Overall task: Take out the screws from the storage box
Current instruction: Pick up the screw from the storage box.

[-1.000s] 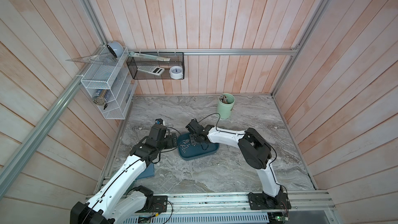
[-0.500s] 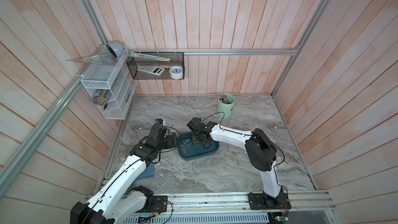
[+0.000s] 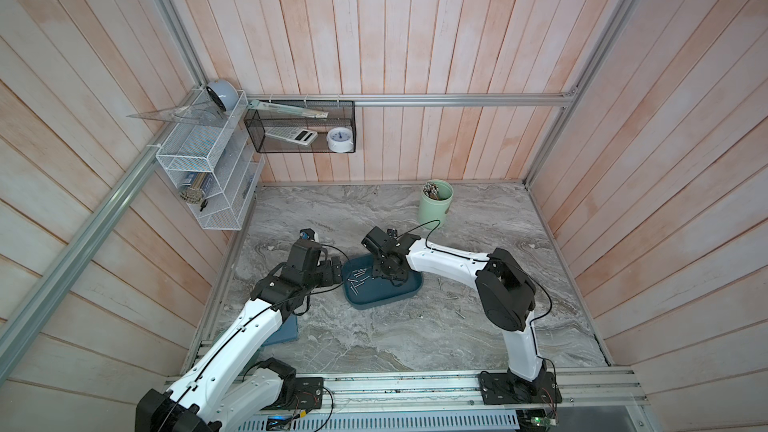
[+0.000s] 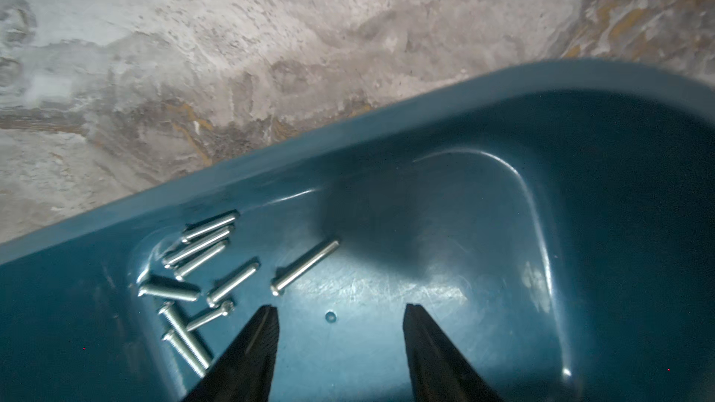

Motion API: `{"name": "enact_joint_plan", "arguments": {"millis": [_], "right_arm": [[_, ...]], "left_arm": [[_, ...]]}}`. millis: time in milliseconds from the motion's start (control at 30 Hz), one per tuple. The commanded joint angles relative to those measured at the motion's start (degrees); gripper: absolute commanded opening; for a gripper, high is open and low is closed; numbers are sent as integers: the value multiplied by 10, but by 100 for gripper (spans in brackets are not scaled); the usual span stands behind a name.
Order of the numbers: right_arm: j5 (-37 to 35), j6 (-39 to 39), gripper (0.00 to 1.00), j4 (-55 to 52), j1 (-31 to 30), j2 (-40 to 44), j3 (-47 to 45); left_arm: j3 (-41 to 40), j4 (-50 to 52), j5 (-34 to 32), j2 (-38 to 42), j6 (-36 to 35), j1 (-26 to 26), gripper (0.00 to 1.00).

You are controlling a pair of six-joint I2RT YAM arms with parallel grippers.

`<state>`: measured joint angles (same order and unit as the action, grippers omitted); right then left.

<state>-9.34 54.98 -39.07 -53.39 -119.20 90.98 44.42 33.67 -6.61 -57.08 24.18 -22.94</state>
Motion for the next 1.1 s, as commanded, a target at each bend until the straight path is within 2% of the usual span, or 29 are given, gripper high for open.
{"name": "enact_joint_plan", "arguments": {"millis": [0, 267, 567, 667, 833, 967, 1067], "right_arm": [[-1, 35, 57, -33, -2, -31, 37], [24, 110, 53, -39, -3, -68, 65], [24, 136, 45, -57, -9, -85, 73], [24, 132, 37, -52, -10, -88, 73], [26, 117, 15, -46, -10, -95, 70], [28, 88, 7, -43, -6, -96, 70], [35, 57, 6, -39, 0, -98, 71]], "left_arm": [[-4, -8, 1, 4, -7, 1, 96], [-3, -9, 2, 5, -7, 0, 96], [-5, -11, 1, 8, -8, 1, 96], [-5, -10, -1, 8, -8, 0, 96], [-5, -8, -4, 8, -9, 0, 96], [-5, -8, -6, 9, -8, 0, 96], [-6, -7, -6, 9, -8, 0, 96]]}}
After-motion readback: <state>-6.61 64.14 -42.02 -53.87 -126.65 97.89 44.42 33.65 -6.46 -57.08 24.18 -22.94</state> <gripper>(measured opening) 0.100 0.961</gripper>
